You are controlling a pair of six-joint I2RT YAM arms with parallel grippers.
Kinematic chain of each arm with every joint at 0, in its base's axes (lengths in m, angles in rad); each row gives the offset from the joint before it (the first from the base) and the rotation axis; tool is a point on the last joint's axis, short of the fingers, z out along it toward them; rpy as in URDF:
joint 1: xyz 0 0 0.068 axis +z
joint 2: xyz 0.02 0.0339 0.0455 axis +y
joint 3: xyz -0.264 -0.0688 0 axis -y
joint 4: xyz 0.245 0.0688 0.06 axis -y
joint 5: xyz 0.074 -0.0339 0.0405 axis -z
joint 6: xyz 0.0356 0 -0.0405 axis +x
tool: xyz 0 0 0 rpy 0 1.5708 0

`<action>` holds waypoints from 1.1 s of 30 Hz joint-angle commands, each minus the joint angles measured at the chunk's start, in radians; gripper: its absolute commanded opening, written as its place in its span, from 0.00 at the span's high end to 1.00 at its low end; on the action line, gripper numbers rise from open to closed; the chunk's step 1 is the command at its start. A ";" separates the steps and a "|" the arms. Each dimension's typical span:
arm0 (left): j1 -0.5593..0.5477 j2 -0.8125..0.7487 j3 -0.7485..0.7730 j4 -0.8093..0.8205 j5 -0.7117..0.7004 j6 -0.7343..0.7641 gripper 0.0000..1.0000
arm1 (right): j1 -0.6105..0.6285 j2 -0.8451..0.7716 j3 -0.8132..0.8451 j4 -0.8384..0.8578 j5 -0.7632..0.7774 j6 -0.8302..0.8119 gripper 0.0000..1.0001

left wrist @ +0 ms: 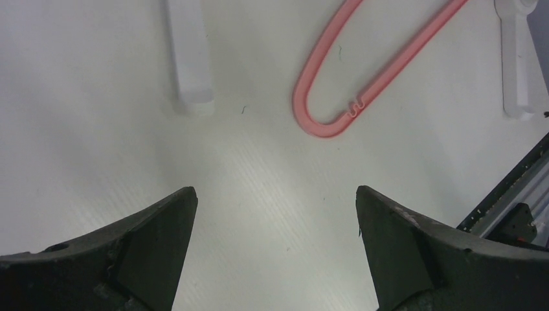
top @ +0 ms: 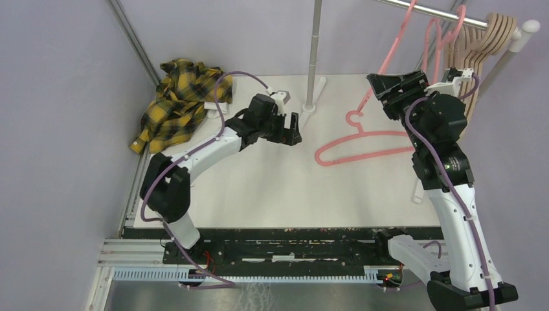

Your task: Organize the hangers

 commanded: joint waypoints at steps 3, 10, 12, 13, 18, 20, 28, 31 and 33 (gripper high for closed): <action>-0.087 0.179 0.193 -0.006 -0.014 0.147 0.01 | 0.007 -0.075 -0.054 -0.127 0.046 -0.149 0.31; -0.126 0.369 0.380 -0.091 0.005 0.380 0.01 | 0.007 -0.152 -0.133 -0.218 0.071 -0.203 0.31; -0.126 0.377 0.367 -0.054 -0.013 0.437 0.01 | 0.007 -0.166 -0.150 -0.242 0.074 -0.217 0.31; -0.126 0.381 0.358 -0.031 -0.019 0.461 0.01 | 0.007 -0.171 -0.155 -0.250 0.072 -0.222 0.31; -0.132 0.440 0.367 0.021 0.017 0.523 0.01 | 0.007 -0.185 -0.165 -0.304 0.053 -0.255 0.32; -0.147 0.467 0.380 0.032 0.018 0.533 0.01 | 0.007 -0.196 -0.174 -0.318 0.046 -0.262 0.32; -0.206 0.603 0.532 -0.018 -0.027 0.492 0.01 | 0.007 -0.240 -0.212 -0.376 0.025 -0.297 0.33; -0.213 0.616 0.535 -0.003 -0.015 0.469 0.01 | 0.007 -0.253 -0.228 -0.385 0.022 -0.301 0.34; -0.216 0.633 0.546 -0.019 -0.039 0.470 0.00 | 0.007 -0.262 -0.240 -0.385 0.018 -0.301 0.34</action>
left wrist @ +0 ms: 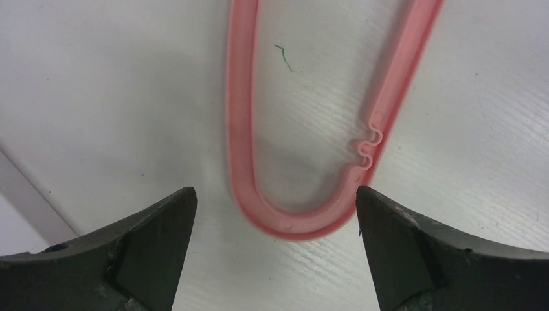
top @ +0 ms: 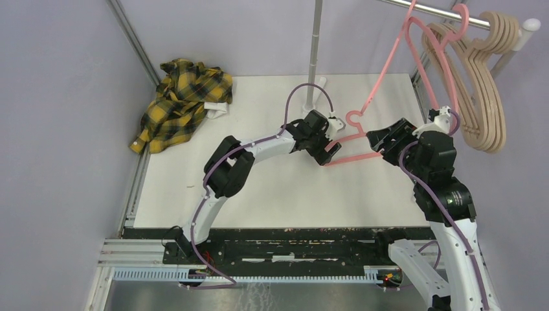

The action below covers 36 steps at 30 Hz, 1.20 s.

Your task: Organize the hangers

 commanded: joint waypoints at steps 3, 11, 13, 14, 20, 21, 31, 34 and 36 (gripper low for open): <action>-0.008 0.033 0.091 -0.039 -0.079 -0.007 0.01 | 0.002 -0.031 -0.037 0.000 -0.016 -0.026 0.35; -0.016 0.097 0.078 -0.119 -0.197 -0.044 0.09 | 0.002 -0.067 -0.085 0.002 -0.034 -0.022 0.37; -0.020 0.094 0.061 -0.120 -0.202 -0.051 0.16 | 0.003 -0.074 -0.095 -0.001 -0.040 -0.022 0.38; -0.021 0.093 0.055 -0.120 -0.202 -0.056 0.22 | 0.002 -0.078 -0.102 -0.003 -0.040 -0.020 0.38; -0.022 0.070 0.017 -0.130 -0.174 -0.082 0.76 | 0.003 -0.101 -0.116 -0.011 -0.042 -0.022 0.40; -0.022 0.065 0.009 -0.133 -0.177 -0.087 0.87 | 0.003 -0.105 -0.119 -0.013 -0.042 -0.022 0.40; -0.023 -0.214 -0.216 -0.109 -0.283 -0.149 0.97 | 0.003 -0.139 -0.161 -0.074 -0.101 -0.036 0.46; -0.023 -0.318 -0.287 -0.084 -0.310 -0.186 0.97 | 0.003 -0.153 -0.211 -0.080 -0.131 -0.024 0.46; -0.023 -0.386 -0.330 -0.059 -0.325 -0.211 0.97 | 0.002 -0.157 -0.254 -0.067 -0.157 0.006 0.46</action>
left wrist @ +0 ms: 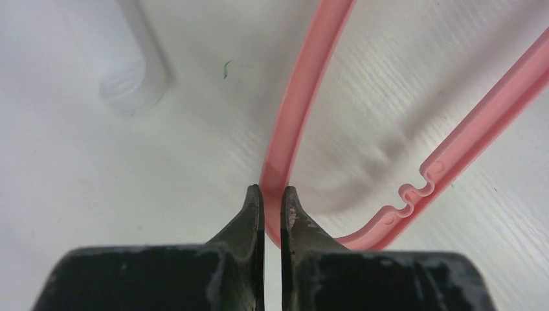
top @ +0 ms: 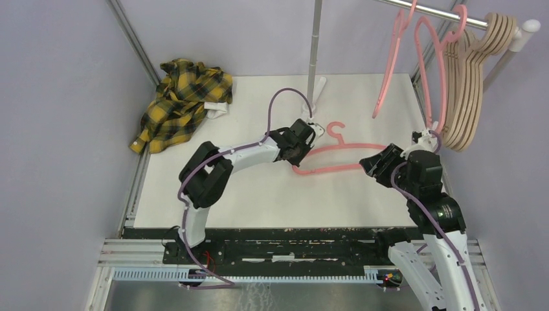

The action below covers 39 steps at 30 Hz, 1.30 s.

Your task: Organize the hangers

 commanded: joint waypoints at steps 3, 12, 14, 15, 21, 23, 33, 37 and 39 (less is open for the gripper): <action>-0.003 -0.260 -0.111 0.060 -0.084 -0.126 0.97 | 0.004 -0.006 -0.131 0.074 -0.113 0.080 0.46; -0.003 -0.452 -0.241 0.115 -0.121 -0.162 0.97 | 0.019 0.114 -0.265 0.348 -0.166 0.228 0.46; -0.003 -0.464 -0.259 0.128 -0.122 -0.163 0.97 | 0.037 0.143 -0.272 0.404 -0.157 0.253 0.46; -0.003 -0.467 -0.264 0.128 -0.122 -0.164 0.97 | 0.050 0.155 -0.274 0.430 -0.145 0.265 0.46; -0.004 -0.483 -0.270 0.120 -0.123 -0.180 0.97 | 0.201 0.228 -0.319 0.592 -0.017 0.357 0.42; -0.004 -0.501 -0.273 0.108 -0.136 -0.187 0.97 | 0.295 0.263 -0.319 0.626 0.048 0.373 0.42; -0.003 -0.607 -0.373 0.130 -0.180 -0.203 0.97 | 0.547 0.484 -0.145 0.717 0.265 0.370 0.41; -0.003 -0.621 -0.404 0.148 -0.207 -0.200 0.97 | 0.579 0.486 -0.102 0.686 0.333 0.366 0.41; -0.003 -0.626 -0.406 0.149 -0.210 -0.201 0.97 | 0.583 0.488 -0.096 0.670 0.354 0.366 0.41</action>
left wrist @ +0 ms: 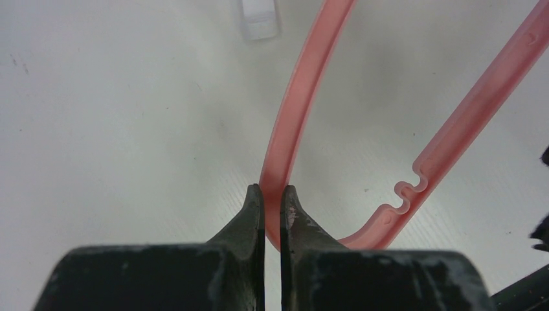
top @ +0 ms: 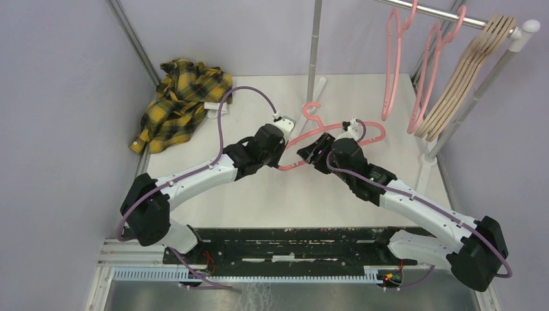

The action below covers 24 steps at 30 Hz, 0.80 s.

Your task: Organize the hangers

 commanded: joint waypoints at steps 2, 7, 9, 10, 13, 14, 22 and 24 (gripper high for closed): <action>-0.003 -0.047 -0.007 0.074 -0.042 -0.050 0.97 | 0.015 0.000 0.056 0.032 0.112 0.013 0.41; -0.003 -0.081 -0.027 0.089 -0.047 -0.066 0.97 | 0.029 0.076 0.081 0.083 0.141 0.020 0.41; -0.002 -0.100 -0.038 0.093 -0.047 -0.070 0.97 | 0.034 0.113 0.091 0.119 0.155 0.022 0.41; -0.003 -0.110 -0.044 0.093 -0.047 -0.072 0.97 | 0.036 0.134 0.096 0.139 0.162 0.024 0.41; -0.003 -0.137 -0.060 0.096 -0.045 -0.077 0.97 | 0.046 0.199 0.122 0.195 0.182 0.015 0.41; -0.003 -0.145 -0.066 0.097 -0.041 -0.080 0.97 | 0.050 0.220 0.136 0.204 0.190 0.008 0.41; -0.002 -0.203 -0.106 0.102 -0.028 -0.094 0.97 | 0.066 0.354 0.189 0.299 0.219 0.004 0.41; -0.003 -0.218 -0.114 0.103 -0.025 -0.099 0.97 | 0.072 0.381 0.201 0.307 0.224 0.008 0.42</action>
